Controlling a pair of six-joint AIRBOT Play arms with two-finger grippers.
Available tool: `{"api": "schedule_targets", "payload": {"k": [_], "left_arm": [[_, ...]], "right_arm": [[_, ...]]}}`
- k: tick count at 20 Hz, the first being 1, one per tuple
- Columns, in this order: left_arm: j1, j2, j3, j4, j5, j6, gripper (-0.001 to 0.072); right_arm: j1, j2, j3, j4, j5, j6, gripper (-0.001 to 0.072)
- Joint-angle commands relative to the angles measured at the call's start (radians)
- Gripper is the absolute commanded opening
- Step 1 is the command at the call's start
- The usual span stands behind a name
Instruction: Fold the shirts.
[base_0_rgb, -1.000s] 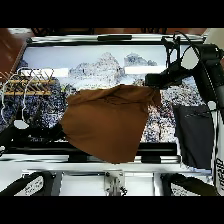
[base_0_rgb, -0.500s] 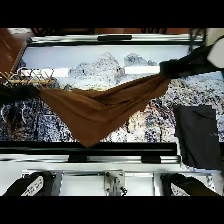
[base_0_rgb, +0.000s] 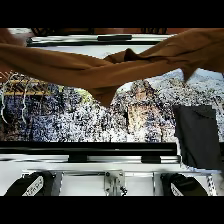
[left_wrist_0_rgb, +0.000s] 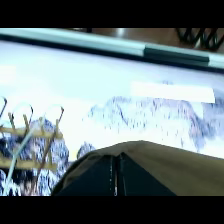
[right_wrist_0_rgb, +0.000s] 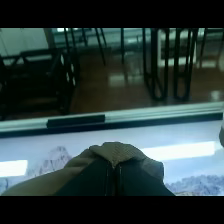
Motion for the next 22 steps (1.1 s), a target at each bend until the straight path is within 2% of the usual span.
{"api": "schedule_targets", "payload": {"k": [1, 5, 7, 9, 13, 15, 17, 18, 19, 21, 22], "left_arm": [[0.0, -0.01, -0.053, 0.015, -0.165, -0.004, 0.0032], [0.0, -0.027, -0.294, -0.005, -0.092, -0.005, 0.0033], [0.0, -0.058, -0.387, -0.05, -0.013, -0.004, 0.0033], [-0.002, -0.119, -0.428, -0.105, 0.08, -0.004, 0.0033], [-0.056, -0.315, -0.431, -0.36, 0.312, -0.005, 0.0033], [-0.106, -0.409, -0.431, -0.436, 0.415, -0.004, 0.0033], [-0.149, -0.486, -0.431, -0.455, 0.427, -0.005, 0.0038], [-0.16, -0.513, -0.431, -0.455, 0.391, -0.004, 0.0119], [-0.16, -0.532, -0.431, -0.454, 0.333, -0.003, 0.0336], [-0.114, -0.539, -0.422, -0.453, 0.216, 0.027, 0.0705], [-0.067, -0.539, -0.396, -0.449, 0.14, 0.043, 0.072]], "right_arm": [[0.0, 0.073, 0.003, -0.012, 0.015, 0.027, 0.0058], [0.0, 0.002, -0.009, -0.014, 0.384, 0.027, 0.0058], [0.0, -0.054, -0.074, -0.003, 0.492, 0.027, 0.0058], [0.0, -0.104, -0.196, 0.017, 0.473, 0.029, 0.0058], [0.0, -0.255, -0.433, 0.045, 0.235, 0.111, 0.0058], [0.0, -0.359, -0.46, 0.082, 0.159, 0.124, 0.0059], [0.0, -0.446, -0.46, 0.124, 0.141, 0.124, 0.0058], [0.0, -0.478, -0.46, 0.144, 0.144, 0.122, 0.0058], [0.0, -0.499, -0.46, 0.164, 0.147, 0.122, 0.0058], [0.0, -0.506, -0.46, 0.181, 0.146, 0.116, 0.0058], [0.0, -0.501, -0.46, 0.18, 0.15, 0.104, 0.0058]]}}
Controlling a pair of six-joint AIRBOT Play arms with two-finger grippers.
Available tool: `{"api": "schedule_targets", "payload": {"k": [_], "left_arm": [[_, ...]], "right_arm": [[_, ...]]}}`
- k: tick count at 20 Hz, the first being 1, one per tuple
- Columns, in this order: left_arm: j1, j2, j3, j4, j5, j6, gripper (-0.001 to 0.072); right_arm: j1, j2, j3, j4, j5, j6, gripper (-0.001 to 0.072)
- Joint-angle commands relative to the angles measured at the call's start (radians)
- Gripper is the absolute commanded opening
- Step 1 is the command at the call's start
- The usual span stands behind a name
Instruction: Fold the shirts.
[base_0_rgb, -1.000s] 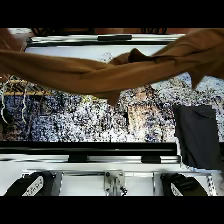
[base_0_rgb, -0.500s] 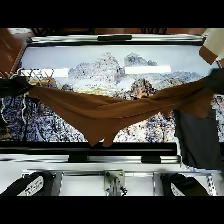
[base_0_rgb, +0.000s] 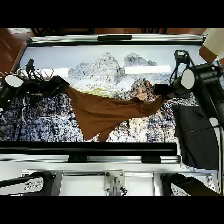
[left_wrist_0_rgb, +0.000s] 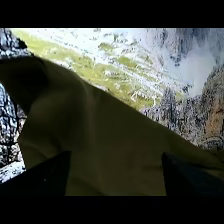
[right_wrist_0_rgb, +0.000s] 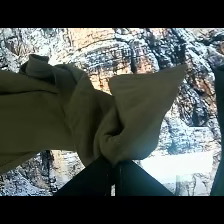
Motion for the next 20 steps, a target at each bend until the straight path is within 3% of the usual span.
{"api": "schedule_targets", "payload": {"k": [1, 5, 7, 14, 17, 20], "left_arm": [[0.108, -0.036, 0.063, -0.02, -0.225, 0.032, 0.072], [0.303, -0.019, 0.134, -0.017, -0.585, 0.005, 0.072], [0.32, 0.036, 0.026, -0.009, -0.66, 0.048, 0.0719], [0.186, 0.297, -0.618, -0.066, -0.275, 0.053, 0.0719], [0.077, 0.295, -0.747, -0.211, -0.168, 0.105, 0.0717], [-0.068, 0.288, -0.778, -0.251, -0.037, 0.09, 0.0712]], "right_arm": [[0.0, -0.031, -0.009, 0.036, -0.004, -0.023, 0.0058], [0.0, -0.016, -0.009, 0.036, 0.04, -0.047, 0.0058], [0.0, -0.017, -0.009, 0.037, 0.055, -0.048, 0.0058], [0.0, -0.017, -0.009, 0.053, 0.072, -0.049, 0.0058], [0.0, -0.017, -0.009, 0.053, 0.072, -0.051, 0.0058], [0.0, -0.017, -0.009, 0.056, 0.074, -0.051, 0.0058]]}}
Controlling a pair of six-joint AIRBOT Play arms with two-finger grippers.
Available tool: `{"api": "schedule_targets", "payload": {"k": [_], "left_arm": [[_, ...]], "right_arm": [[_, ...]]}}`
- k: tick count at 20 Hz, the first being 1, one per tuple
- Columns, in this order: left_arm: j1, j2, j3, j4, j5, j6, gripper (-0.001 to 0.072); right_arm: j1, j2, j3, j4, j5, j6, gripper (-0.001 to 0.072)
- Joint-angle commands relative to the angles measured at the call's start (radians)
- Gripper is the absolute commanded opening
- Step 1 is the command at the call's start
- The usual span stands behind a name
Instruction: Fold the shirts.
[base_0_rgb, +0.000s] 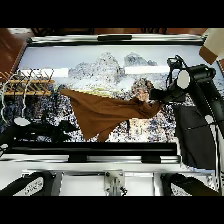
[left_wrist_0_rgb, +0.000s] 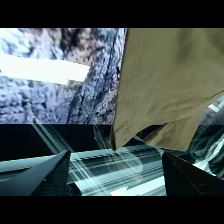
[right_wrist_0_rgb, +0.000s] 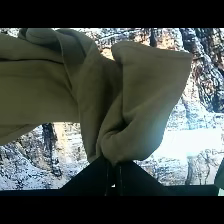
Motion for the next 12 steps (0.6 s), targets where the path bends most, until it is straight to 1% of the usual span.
{"api": "schedule_targets", "payload": {"k": [1, 3, 4, 5, 6, 7, 12], "left_arm": [[-0.154, 0.001, -0.07, -0.088, 0.182, -0.009, 0.0712], [-0.224, -0.011, -0.07, -0.148, 0.26, -0.011, 0.071], [-0.247, -0.016, -0.07, -0.165, 0.288, -0.011, 0.0656], [-0.265, -0.02, -0.07, -0.173, 0.313, -0.012, 0.0544], [-0.278, -0.025, -0.07, -0.179, 0.335, -0.032, 0.0508], [-0.286, -0.029, -0.07, -0.187, 0.352, -0.055, 0.0508], [-0.317, -0.044, -0.07, -0.252, 0.408, -0.056, 0.0508]], "right_arm": [[0.0, -0.001, 0.0, 0.003, 0.004, -0.001, 0.0058], [0.0, -0.001, 0.0, 0.003, 0.004, -0.001, 0.0058], [0.0, -0.001, 0.0, 0.003, 0.005, -0.001, 0.0058], [0.0, -0.001, 0.0, 0.003, 0.008, -0.001, 0.0058], [0.0, -0.001, 0.0, 0.003, 0.014, -0.001, 0.0058], [0.0, -0.001, 0.0, 0.003, 0.016, -0.002, 0.0058], [0.0, -0.001, 0.0, 0.003, 0.013, -0.001, 0.0058]]}}
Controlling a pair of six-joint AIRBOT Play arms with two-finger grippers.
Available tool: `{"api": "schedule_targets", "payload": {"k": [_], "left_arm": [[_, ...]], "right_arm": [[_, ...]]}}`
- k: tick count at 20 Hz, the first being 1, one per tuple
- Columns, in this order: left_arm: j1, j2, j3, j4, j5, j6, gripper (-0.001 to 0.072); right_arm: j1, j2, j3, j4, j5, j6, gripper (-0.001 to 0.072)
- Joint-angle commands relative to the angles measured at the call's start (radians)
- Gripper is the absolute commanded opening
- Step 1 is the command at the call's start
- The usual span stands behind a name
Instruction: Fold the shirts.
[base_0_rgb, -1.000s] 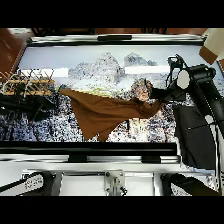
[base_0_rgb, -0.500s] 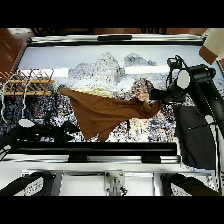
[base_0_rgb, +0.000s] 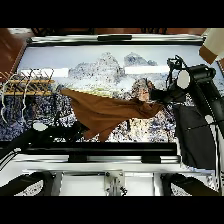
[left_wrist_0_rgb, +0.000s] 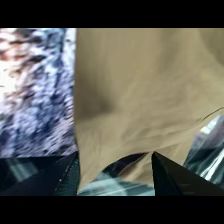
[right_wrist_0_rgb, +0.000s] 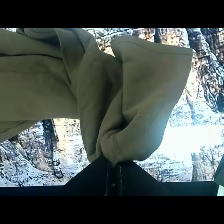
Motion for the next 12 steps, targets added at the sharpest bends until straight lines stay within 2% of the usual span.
{"api": "schedule_targets", "payload": {"k": [1, 2, 4, 6, 9, 12], "left_arm": [[-0.034, -0.009, -0.002, -0.037, 0.064, -0.008, 0.0494], [-0.044, -0.011, -0.002, -0.037, 0.072, -0.008, 0.0395], [-0.059, -0.012, -0.002, -0.037, 0.083, -0.005, 0.0041], [-0.06, -0.006, 0.002, -0.037, 0.093, 0.021, 0.0032], [-0.041, 0.08, 0.073, -0.026, 0.056, 0.169, 0.0031], [0.039, 0.281, 0.274, 0.117, -0.011, 0.284, 0.003]], "right_arm": [[0.0, -0.001, 0.0, 0.001, 0.002, 0.0, 0.0058], [0.0, -0.001, 0.0, 0.001, 0.002, 0.0, 0.0058], [0.0, -0.001, 0.0, 0.005, 0.003, 0.0, 0.0058], [0.0, -0.001, 0.0, 0.015, 0.003, 0.0, 0.0059], [0.0, 0.013, 0.009, -0.004, 0.002, -0.003, 0.0058], [0.0, 0.101, 0.108, -0.091, -0.008, -0.034, 0.0058]]}}
